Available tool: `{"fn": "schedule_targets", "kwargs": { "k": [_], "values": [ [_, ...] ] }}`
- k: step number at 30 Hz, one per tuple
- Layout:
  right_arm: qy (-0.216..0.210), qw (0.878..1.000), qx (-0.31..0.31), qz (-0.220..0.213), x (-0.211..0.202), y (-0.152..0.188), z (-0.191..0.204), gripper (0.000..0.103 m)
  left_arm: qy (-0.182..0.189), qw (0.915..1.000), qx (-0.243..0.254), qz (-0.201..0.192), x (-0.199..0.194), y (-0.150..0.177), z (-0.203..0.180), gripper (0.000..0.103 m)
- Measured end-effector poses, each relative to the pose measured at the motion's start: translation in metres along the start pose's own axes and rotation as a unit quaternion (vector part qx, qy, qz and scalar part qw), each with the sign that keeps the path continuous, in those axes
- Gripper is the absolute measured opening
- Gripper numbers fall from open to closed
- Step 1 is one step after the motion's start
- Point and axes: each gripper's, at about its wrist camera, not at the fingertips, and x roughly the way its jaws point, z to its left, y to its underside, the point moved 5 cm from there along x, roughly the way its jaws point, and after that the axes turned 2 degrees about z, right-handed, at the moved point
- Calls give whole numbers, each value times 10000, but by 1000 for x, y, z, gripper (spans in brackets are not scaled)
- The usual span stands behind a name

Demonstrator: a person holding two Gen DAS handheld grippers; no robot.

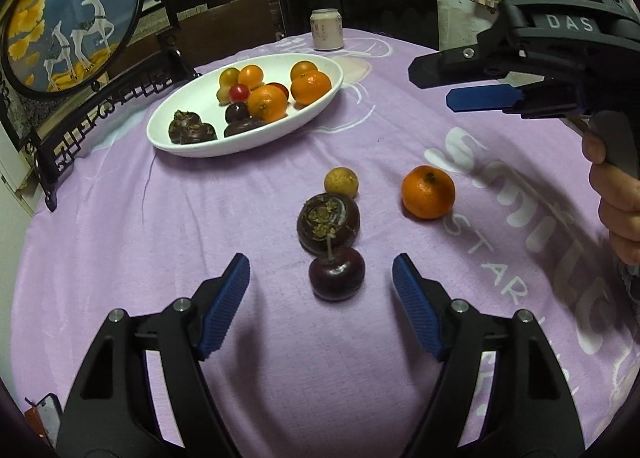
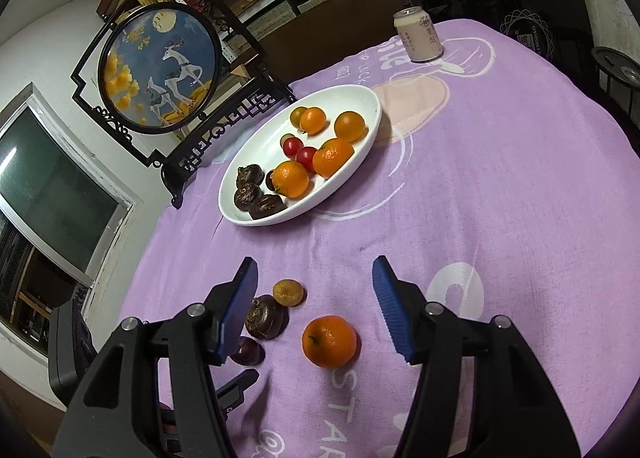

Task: Organize fruits
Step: 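Grasp the dark red cherry by its body with the left tool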

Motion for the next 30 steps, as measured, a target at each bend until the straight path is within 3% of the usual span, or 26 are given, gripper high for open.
{"fn": "schedule_targets", "kwargs": {
  "k": [16,22,23,28,30],
  "values": [
    [27,9999,-25,98,3,2,0,60,264,9993,-92,252,12,3,-2,60],
    [49,9999,-44,128,5,3,1,60,446,9981,-234,368,17,4,1,42],
    [55,9999,-56,131,5,4,1,60,459,9980,-239,369,17,3,1,31],
    [44,9998,-75,166,6,5,2,60,223,9964,-789,220,6,-2,33,31],
    [20,9997,-102,227,7,8,4,60,-45,9951,-977,165,4,-2,49,31]
  ]
}}
